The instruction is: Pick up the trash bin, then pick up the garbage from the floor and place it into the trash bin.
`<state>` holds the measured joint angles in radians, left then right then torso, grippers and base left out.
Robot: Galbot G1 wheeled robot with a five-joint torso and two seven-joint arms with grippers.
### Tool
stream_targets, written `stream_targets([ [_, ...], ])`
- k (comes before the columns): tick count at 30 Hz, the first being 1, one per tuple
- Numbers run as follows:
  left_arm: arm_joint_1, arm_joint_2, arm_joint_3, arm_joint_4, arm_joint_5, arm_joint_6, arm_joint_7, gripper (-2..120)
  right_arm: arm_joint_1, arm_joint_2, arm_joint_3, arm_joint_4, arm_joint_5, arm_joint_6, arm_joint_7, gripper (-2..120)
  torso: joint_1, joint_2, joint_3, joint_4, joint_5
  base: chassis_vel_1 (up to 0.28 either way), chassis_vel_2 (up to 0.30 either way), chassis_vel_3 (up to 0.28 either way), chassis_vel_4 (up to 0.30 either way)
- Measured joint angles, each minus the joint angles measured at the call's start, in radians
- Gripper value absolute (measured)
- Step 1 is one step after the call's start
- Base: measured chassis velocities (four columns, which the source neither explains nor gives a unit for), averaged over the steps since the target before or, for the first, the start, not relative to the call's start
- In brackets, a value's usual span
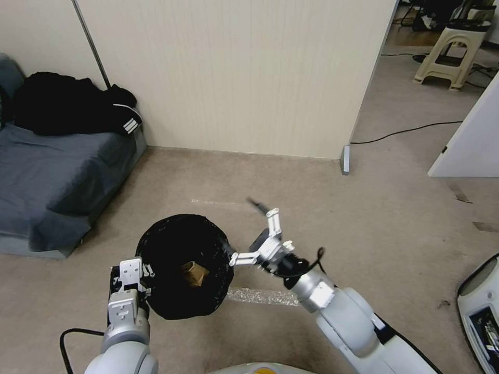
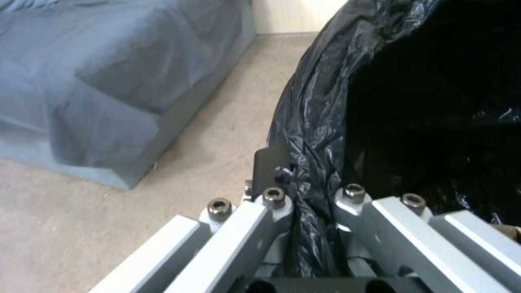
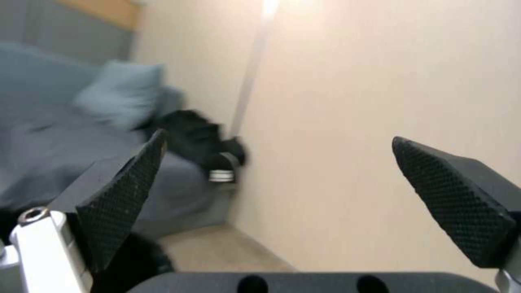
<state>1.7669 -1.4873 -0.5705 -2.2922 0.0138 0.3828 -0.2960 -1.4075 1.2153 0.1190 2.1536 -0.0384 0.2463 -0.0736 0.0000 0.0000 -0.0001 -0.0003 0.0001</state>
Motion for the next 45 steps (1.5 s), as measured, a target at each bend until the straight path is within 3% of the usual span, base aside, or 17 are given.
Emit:
stream_targets([
  [3, 0.001, 0.006, -0.01, 0.003, 0.017, -0.029, 0.029, 1, -0.094, 0.04, 0.072, 0.024, 0.002, 0.016, 0.034, 100, 0.0, 0.0, 0.0, 0.0003, 0.0, 0.0, 0.0, 0.0, 0.0],
  [10, -0.001, 0.014, -0.018, 0.003, -0.012, -0.052, 0.041, 1, -0.206, 0.103, 0.137, 0.022, 0.006, 0.022, 0.073, 100, 0.0, 0.0, 0.0, 0.0001, -0.0002, 0.0, 0.0, 0.0, 0.0],
  [17, 0.009, 0.014, -0.028, -0.001, -0.031, -0.068, 0.052, 1, -0.276, 0.186, 0.189, -0.072, 0.004, 0.059, 0.114, 100, 0.0, 0.0, 0.0, 0.0002, -0.0002, 0.0, 0.0, 0.0, 0.0],
  [28, 0.028, 0.001, -0.027, -0.032, -0.037, -0.034, 0.044, 1, -0.299, 0.229, 0.201, -0.148, 0.003, 0.143, 0.118, 100, 0.0, 0.0, 0.0, 0.0002, -0.0002, 0.023, 0.029, 0.023, 0.027],
  [45, 0.049, -0.009, -0.031, -0.045, -0.034, -0.03, 0.038, 1, -0.283, 0.231, 0.193, -0.16, 0.002, 0.172, 0.075, 100, 0.0, 0.0, 0.0, 0.0003, -0.0002, 0.098, 0.101, 0.092, 0.099],
])
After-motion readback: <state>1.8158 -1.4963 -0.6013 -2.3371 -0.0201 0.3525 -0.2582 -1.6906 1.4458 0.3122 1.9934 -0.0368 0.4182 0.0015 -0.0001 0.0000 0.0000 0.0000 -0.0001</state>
